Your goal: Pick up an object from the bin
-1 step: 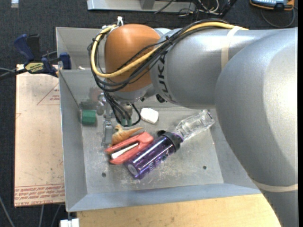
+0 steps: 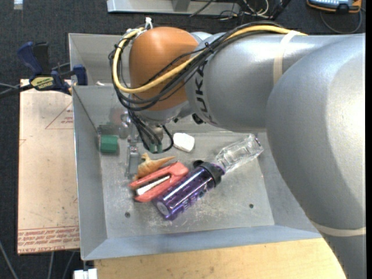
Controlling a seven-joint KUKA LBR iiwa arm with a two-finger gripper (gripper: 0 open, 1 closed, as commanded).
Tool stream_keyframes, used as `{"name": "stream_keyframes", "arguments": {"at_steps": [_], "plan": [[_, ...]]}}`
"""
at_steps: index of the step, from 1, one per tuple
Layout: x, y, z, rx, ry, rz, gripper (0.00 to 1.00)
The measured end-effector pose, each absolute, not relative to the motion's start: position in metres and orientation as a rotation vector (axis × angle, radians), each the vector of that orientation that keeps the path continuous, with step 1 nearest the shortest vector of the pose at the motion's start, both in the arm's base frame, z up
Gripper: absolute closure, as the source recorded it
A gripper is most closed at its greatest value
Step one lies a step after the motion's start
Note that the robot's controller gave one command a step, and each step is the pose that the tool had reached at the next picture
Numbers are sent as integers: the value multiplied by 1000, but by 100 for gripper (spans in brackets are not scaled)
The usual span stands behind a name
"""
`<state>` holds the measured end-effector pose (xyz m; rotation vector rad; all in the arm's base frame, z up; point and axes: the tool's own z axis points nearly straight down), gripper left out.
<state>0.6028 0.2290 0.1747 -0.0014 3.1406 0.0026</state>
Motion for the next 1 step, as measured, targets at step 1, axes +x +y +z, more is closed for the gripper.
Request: {"name": "stream_keyframes", "arguments": {"at_steps": [1], "plan": [[599,200,137,97,3136,7,0]]}}
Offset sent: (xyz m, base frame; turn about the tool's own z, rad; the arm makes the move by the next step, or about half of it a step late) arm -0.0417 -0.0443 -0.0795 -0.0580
